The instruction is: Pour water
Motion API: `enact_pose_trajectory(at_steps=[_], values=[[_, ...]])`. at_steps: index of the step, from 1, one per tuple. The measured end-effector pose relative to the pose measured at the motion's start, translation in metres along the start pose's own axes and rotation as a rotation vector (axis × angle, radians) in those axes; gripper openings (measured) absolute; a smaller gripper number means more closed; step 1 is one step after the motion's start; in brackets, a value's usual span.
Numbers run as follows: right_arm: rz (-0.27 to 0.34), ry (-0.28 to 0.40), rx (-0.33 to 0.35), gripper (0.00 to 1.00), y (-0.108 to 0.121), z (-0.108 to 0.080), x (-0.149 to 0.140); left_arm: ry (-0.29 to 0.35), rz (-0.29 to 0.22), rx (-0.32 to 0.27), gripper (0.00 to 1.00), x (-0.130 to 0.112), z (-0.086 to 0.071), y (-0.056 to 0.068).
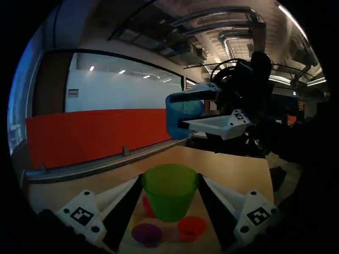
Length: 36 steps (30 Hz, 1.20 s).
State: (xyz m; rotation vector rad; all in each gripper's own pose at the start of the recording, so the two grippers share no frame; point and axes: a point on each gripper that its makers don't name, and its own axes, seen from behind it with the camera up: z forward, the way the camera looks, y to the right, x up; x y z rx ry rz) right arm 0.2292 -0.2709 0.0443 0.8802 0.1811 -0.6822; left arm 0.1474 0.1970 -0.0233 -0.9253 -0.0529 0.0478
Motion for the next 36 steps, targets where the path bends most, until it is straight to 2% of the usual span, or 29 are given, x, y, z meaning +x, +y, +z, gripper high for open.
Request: enact_pose_trajectory(at_steps=[8, 36], values=[[-0.096, -0.002, -0.015, 0.91, 0.005, 0.007, 0.007, 0.006, 0.002, -0.01, 0.9, 0.002, 0.001, 0.004], [-0.344, -0.008, -0.043, 0.91, 0.023, 0.023, 0.023, -0.007, 0.026, -0.043, 0.9, 0.0, 0.011, 0.017]])
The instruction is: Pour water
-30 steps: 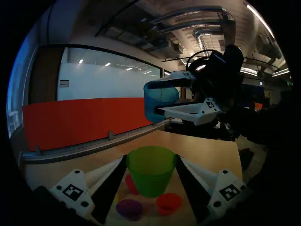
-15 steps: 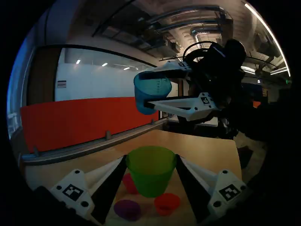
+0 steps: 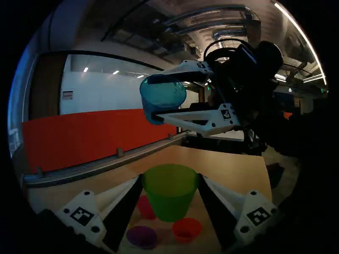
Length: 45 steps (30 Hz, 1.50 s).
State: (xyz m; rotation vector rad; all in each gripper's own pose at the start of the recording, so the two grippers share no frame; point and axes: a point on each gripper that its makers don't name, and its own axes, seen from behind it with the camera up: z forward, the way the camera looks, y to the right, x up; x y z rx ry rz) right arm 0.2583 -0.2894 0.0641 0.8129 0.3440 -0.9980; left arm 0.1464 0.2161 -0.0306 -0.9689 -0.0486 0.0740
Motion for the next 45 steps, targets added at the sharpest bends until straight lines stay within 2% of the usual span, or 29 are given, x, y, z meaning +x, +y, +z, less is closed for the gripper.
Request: enact_pose_trajectory(at_steps=[12, 45], values=[[-0.083, -0.001, -0.021, 0.91, 0.007, 0.002, 0.005, 0.0, 0.003, -0.008, 0.9, 0.001, 0.004, 0.001], [-0.222, 0.0, -0.064, 0.91, 0.024, 0.002, 0.007, -0.001, 0.007, -0.023, 0.89, 0.0, 0.009, 0.006]])
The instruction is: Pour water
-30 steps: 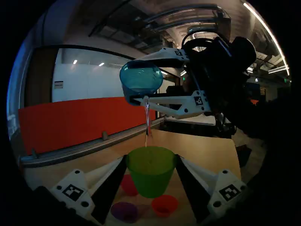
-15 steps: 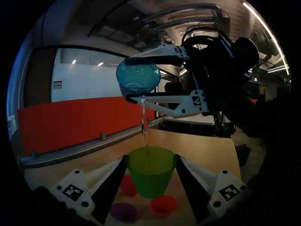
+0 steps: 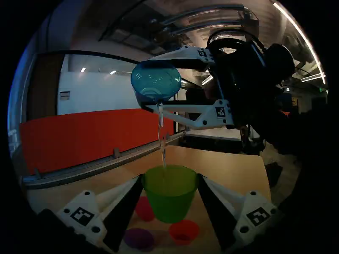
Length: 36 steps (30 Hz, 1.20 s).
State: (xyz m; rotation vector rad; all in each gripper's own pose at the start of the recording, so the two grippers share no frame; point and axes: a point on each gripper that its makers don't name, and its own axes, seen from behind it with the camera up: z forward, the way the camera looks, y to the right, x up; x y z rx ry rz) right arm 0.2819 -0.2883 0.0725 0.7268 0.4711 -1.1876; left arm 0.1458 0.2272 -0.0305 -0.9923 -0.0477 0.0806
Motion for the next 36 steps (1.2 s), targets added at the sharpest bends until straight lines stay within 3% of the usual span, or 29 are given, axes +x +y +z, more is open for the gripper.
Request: enact_pose_trajectory(at_steps=[36], values=[[-0.145, -0.014, -0.039, 0.91, 0.017, 0.001, 0.0, 0.012, 0.004, -0.012, 0.89, 0.007, 0.002, 0.003]])
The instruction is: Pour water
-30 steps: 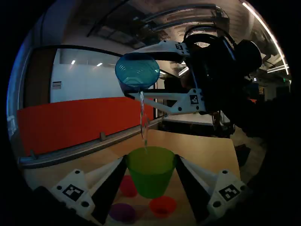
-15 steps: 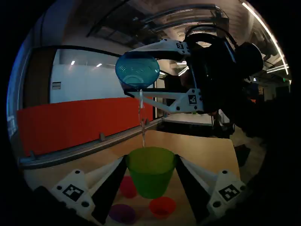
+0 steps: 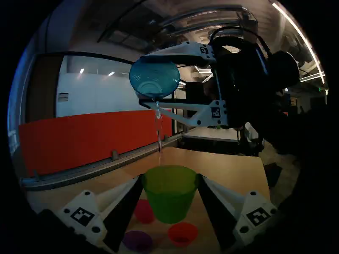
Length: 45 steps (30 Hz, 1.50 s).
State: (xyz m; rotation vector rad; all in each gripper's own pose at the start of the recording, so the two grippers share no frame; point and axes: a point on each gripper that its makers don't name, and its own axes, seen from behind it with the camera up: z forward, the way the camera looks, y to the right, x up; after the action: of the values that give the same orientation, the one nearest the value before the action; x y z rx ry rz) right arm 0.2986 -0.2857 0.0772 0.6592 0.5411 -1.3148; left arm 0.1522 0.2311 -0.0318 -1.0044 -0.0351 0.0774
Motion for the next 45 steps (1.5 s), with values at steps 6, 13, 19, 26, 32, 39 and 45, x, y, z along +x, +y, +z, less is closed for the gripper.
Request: enact_pose_trajectory(at_steps=[6, 13, 19, 26, 32, 39, 45], values=[[-0.017, 0.001, -0.008, 0.91, 0.003, -0.001, 0.002, 0.005, -0.003, 0.001, 0.89, 0.002, 0.0, -0.001], [-0.047, 0.001, -0.021, 0.91, 0.006, -0.002, 0.006, 0.008, -0.001, 0.0, 0.89, 0.005, 0.002, 0.001], [-0.073, 0.005, -0.025, 0.91, 0.007, -0.003, 0.013, 0.011, 0.0, -0.001, 0.89, 0.006, 0.003, 0.002], [-0.121, 0.008, -0.035, 0.91, 0.009, -0.003, 0.02, 0.014, -0.004, 0.0, 0.89, 0.007, 0.004, 0.001], [-0.149, 0.013, -0.04, 0.91, 0.009, -0.002, 0.027, 0.014, -0.004, 0.001, 0.89, 0.006, 0.005, 0.001], [-0.181, 0.019, -0.046, 0.91, 0.01, -0.002, 0.037, 0.014, -0.008, 0.002, 0.89, 0.006, 0.005, 0.0], [-0.207, 0.025, -0.05, 0.91, 0.008, -0.002, 0.044, 0.014, -0.009, 0.001, 0.89, 0.006, 0.006, 0.0]])
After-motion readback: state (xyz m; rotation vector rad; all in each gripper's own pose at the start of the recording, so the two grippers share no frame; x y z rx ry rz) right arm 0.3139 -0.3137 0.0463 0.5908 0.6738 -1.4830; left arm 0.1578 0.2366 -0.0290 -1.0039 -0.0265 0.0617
